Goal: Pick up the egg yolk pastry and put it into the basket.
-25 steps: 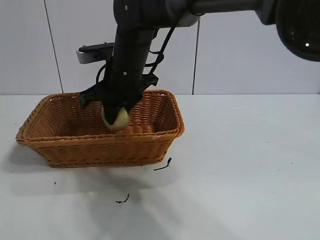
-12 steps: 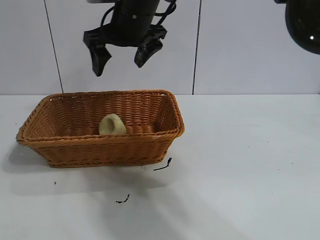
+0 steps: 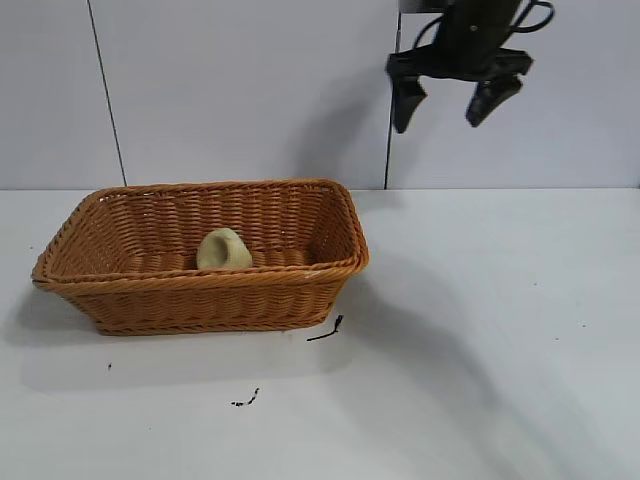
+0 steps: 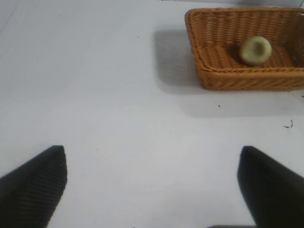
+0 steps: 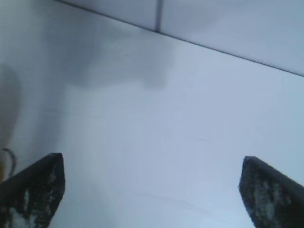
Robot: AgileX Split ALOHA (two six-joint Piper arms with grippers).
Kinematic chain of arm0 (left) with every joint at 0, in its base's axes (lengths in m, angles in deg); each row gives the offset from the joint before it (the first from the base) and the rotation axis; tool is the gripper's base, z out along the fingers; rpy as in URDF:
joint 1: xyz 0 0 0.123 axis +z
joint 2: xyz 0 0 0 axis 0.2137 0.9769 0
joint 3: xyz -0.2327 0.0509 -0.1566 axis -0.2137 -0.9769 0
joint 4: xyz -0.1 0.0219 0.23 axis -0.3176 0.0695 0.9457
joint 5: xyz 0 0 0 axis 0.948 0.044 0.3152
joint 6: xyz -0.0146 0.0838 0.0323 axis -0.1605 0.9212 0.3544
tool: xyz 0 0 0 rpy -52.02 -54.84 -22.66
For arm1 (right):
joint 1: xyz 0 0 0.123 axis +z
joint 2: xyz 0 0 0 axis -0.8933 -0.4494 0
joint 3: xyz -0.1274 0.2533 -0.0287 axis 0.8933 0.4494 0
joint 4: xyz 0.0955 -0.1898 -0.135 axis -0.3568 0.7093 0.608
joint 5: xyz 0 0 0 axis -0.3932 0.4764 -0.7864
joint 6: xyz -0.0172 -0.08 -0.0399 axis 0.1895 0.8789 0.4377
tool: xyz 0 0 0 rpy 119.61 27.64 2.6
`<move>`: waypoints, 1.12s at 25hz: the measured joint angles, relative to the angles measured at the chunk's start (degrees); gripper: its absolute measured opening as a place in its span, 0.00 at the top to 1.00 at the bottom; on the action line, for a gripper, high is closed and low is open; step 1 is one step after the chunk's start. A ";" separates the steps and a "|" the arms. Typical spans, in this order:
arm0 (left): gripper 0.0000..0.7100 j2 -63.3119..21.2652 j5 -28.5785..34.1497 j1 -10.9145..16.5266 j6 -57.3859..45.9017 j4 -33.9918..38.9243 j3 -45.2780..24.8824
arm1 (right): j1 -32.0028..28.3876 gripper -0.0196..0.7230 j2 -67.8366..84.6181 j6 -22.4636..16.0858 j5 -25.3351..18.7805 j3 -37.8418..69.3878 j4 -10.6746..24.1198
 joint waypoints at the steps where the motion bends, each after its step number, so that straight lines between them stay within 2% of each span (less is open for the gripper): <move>1: 0.02 0.00 0.00 0.00 0.00 0.00 0.00 | -1.10 0.04 0.14 -0.14 -0.05 0.00 0.04; 5: 0.02 0.00 0.00 0.00 0.00 0.00 0.00 | -4.41 0.04 3.87 -0.14 -0.07 2.22 0.11; 8: 0.02 0.00 0.00 0.00 0.00 0.00 0.00 | -5.72 0.04 9.90 -0.14 0.05 9.32 0.29; 18: 0.02 0.00 0.00 0.00 0.00 0.00 0.00 | -6.25 0.04 47.71 2.69 0.02 51.56 0.46; 28: 0.02 0.00 0.00 0.00 0.00 0.00 0.00 | -6.25 0.04 85.42 3.46 0.09 86.04 0.40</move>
